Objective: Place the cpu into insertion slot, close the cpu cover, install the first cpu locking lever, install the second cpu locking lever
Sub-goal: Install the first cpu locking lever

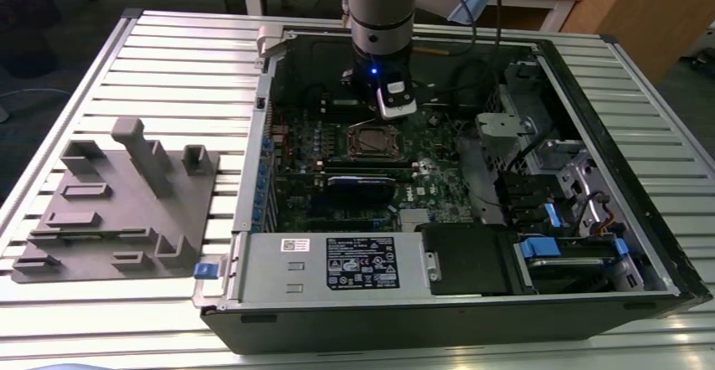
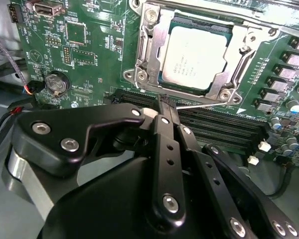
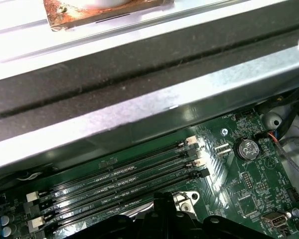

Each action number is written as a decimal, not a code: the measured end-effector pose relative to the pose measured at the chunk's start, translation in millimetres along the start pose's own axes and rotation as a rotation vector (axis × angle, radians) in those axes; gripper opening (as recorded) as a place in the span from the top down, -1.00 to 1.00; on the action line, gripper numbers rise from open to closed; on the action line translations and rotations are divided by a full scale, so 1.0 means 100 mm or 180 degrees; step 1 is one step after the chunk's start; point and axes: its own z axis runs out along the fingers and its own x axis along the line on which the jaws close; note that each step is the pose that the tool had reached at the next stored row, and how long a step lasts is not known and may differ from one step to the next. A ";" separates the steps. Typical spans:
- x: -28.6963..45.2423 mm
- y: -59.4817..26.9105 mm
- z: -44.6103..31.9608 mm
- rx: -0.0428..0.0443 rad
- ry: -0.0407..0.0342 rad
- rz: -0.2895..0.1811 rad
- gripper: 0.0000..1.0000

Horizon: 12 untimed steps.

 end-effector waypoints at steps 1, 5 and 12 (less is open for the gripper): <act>0.000 0.000 -0.001 0.0000 0.0000 0.0000 0.79; 0.007 0.004 -0.007 0.0000 0.0000 0.0001 0.79; 0.058 0.065 0.004 0.0001 -0.0001 0.0004 0.79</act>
